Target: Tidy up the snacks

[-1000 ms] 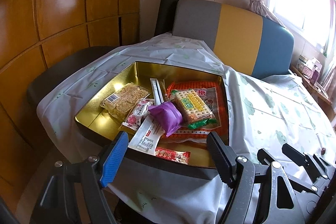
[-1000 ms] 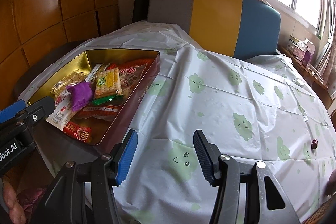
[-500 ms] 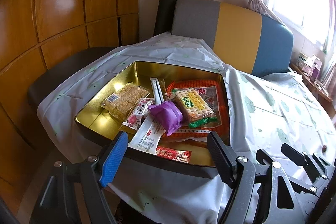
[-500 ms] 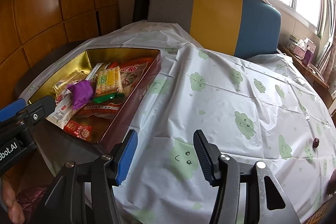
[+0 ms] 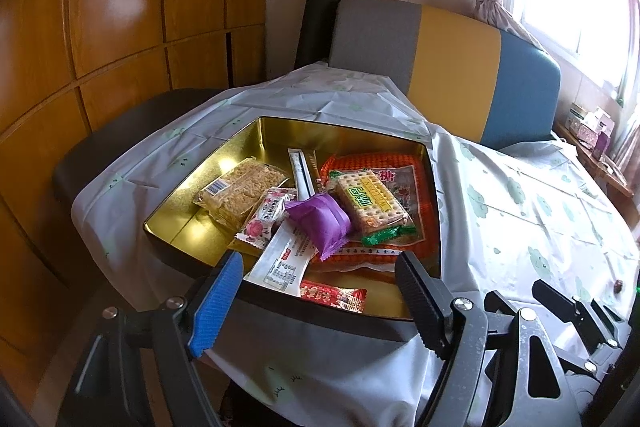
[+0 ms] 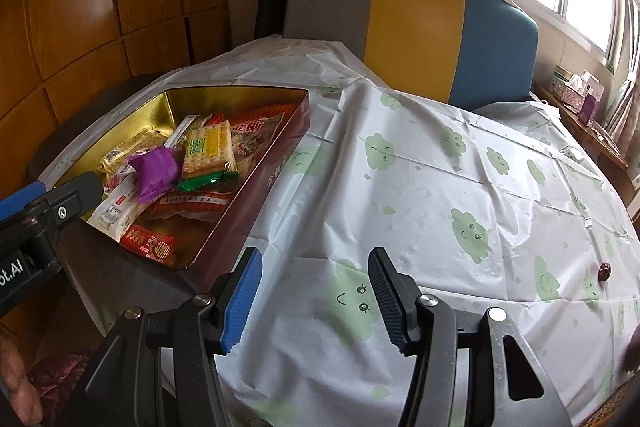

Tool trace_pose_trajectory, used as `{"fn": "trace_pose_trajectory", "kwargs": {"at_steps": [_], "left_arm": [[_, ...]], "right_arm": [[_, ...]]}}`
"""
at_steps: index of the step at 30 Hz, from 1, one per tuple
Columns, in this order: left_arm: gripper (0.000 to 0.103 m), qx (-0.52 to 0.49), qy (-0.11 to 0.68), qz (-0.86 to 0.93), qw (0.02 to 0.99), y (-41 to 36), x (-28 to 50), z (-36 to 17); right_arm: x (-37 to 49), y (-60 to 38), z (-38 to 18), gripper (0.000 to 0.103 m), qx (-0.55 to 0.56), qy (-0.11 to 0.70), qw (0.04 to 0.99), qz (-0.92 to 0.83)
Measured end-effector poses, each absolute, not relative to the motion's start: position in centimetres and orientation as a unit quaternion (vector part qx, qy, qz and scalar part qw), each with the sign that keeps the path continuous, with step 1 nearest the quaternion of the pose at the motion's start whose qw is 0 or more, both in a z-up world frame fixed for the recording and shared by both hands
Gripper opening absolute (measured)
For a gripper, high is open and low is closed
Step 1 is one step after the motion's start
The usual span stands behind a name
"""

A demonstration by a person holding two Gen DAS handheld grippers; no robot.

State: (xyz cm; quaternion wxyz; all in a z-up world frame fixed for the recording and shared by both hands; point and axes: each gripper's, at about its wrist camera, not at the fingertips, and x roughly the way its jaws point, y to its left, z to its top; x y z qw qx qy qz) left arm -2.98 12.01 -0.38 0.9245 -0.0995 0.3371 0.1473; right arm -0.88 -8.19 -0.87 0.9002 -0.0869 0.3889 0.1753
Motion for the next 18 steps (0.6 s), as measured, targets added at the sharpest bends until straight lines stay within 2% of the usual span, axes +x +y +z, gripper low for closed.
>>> {"fn": "trace_pose_trajectory", "kwargs": {"at_steps": [18], "left_arm": [[0.079,-0.089,0.324,0.151,0.93,11.85,-3.18,-0.08]], "right_arm": [[-0.85,-8.54,-1.04,0.056,-0.086,0.391,0.9,0.172]]}}
